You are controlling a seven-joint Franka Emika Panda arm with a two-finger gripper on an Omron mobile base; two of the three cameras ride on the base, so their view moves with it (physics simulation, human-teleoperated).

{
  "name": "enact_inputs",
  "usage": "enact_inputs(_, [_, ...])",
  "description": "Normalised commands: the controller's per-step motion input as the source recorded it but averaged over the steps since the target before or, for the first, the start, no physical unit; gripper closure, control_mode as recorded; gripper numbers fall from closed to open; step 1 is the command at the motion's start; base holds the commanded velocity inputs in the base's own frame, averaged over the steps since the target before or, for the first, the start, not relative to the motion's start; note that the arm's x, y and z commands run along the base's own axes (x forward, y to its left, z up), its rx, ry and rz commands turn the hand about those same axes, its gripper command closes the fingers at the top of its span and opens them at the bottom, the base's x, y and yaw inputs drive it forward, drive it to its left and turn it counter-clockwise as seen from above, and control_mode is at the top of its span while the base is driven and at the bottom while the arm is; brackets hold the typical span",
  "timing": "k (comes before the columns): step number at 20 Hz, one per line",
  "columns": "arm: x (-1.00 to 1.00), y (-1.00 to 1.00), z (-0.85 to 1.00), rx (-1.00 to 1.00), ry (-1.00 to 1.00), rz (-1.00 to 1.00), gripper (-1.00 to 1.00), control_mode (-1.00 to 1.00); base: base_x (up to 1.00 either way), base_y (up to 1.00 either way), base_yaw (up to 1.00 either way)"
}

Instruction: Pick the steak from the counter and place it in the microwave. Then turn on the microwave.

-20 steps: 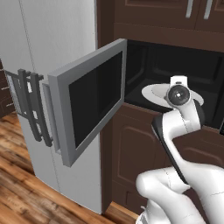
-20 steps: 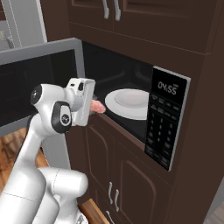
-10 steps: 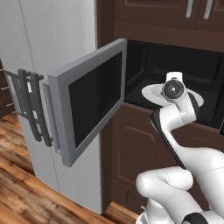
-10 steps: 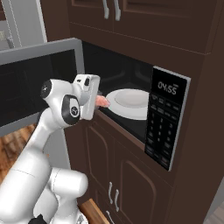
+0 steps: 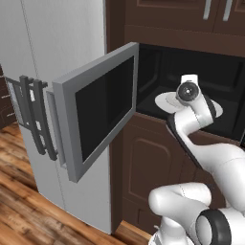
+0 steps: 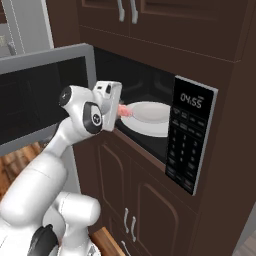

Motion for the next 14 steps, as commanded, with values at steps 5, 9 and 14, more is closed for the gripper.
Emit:
enact_inputs(5, [0.35, -0.21, 0.00, 0.00, 0.00, 0.00, 1.00, -1.00, 0.00, 0.00, 0.00])
enact_inputs(9, [0.36, -0.15, 0.00, 0.00, 0.00, 0.00, 1.00, -1.00, 0.00, 0.00, 0.00])
enact_inputs(14, [0.31, -0.12, 0.00, 0.00, 0.00, 0.00, 1.00, -1.00, 0.00, 0.00, 0.00])
